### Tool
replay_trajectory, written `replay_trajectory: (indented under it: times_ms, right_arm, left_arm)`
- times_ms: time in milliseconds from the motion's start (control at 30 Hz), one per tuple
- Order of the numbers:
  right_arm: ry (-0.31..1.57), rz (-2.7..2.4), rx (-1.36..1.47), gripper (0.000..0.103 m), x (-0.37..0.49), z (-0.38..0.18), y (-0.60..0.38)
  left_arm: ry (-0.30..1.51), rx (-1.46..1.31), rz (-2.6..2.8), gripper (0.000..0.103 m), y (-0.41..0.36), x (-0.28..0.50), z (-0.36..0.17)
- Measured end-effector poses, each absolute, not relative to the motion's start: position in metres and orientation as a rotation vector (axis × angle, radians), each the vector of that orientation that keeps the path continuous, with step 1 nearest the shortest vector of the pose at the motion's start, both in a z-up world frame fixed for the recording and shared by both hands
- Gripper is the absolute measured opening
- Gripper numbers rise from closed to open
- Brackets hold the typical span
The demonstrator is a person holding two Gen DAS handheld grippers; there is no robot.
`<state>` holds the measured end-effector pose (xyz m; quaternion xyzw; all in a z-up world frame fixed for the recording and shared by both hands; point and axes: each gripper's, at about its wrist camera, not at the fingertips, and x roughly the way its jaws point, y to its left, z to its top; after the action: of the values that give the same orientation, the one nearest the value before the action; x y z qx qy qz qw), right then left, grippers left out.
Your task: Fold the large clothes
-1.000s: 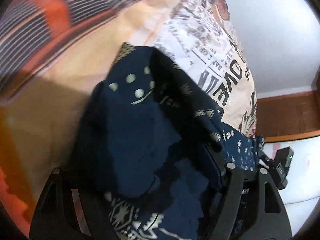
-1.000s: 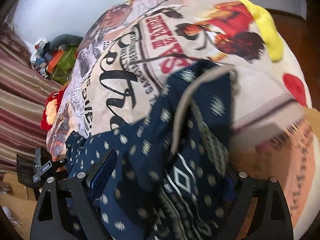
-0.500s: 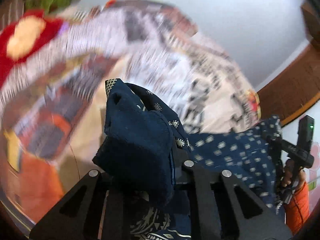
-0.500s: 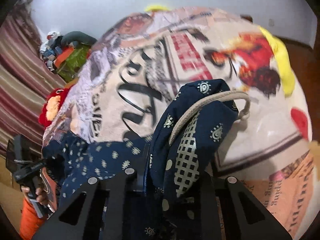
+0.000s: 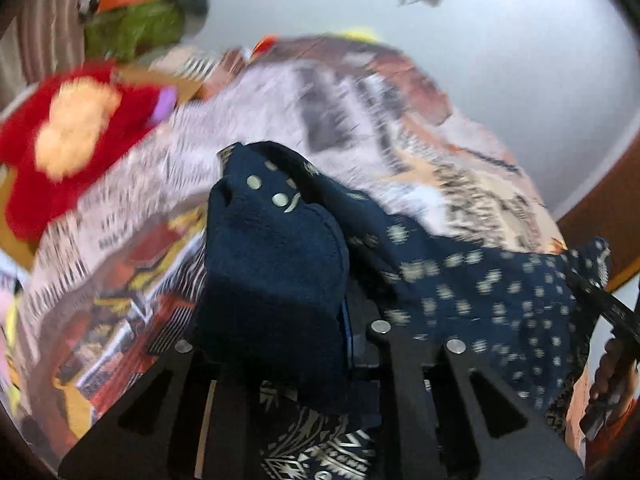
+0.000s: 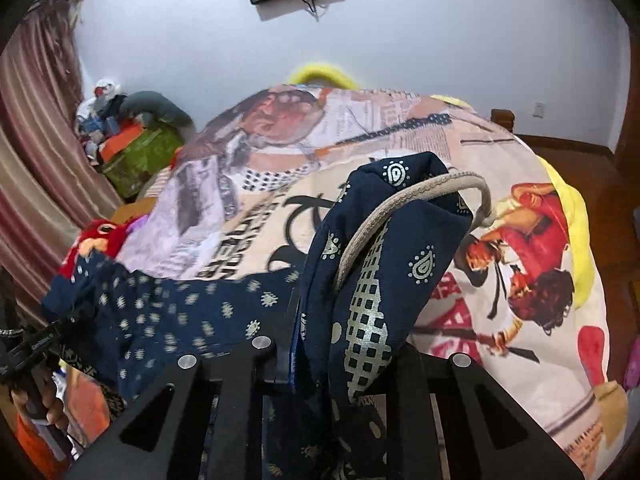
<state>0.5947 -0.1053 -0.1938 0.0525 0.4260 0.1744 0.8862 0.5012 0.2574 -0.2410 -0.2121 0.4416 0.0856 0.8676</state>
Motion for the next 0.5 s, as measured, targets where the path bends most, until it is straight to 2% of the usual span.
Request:
replay_trajectory:
  times_ms: [100,133,200,267,400,467,500]
  right_arm:
    - [0.92,0.35,0.109,0.02,0.596,-0.205,-0.109]
    - [0.929,0.355,0.116,0.024,0.595,-0.207,-0.112]
    - [0.958,0.344,0.12,0.042,0.592,-0.209,-0.118]
    - [0.968,0.3,0.107,0.068,0.584,-0.206,-0.127]
    - [0.887,0.305,0.044,0.073,0.55,-0.18,-0.138]
    - [0.872,0.347,0.013,0.075,0.531,-0.169,-0.136]
    - [0.863,0.382,-0.006,0.077,0.517,-0.162,-0.132]
  left_arm:
    - [0.977,-0.402,0.206,0.028,0.264,0.498,-0.258]
    - [0.986,-0.379,0.211,0.031,0.264,0.493,-0.259]
    - [0.991,-0.32,0.211,0.033,0.259,0.482,-0.253]
    - [0.991,-0.26,0.207,0.039,0.253,0.47,-0.242]
    - [0.95,-0.145,0.225,0.048,0.236,0.445,-0.213]
    - [0.916,-0.121,0.204,0.059,0.225,0.431,-0.2]
    - [0.904,-0.128,0.189,0.062,0.22,0.425,-0.197]
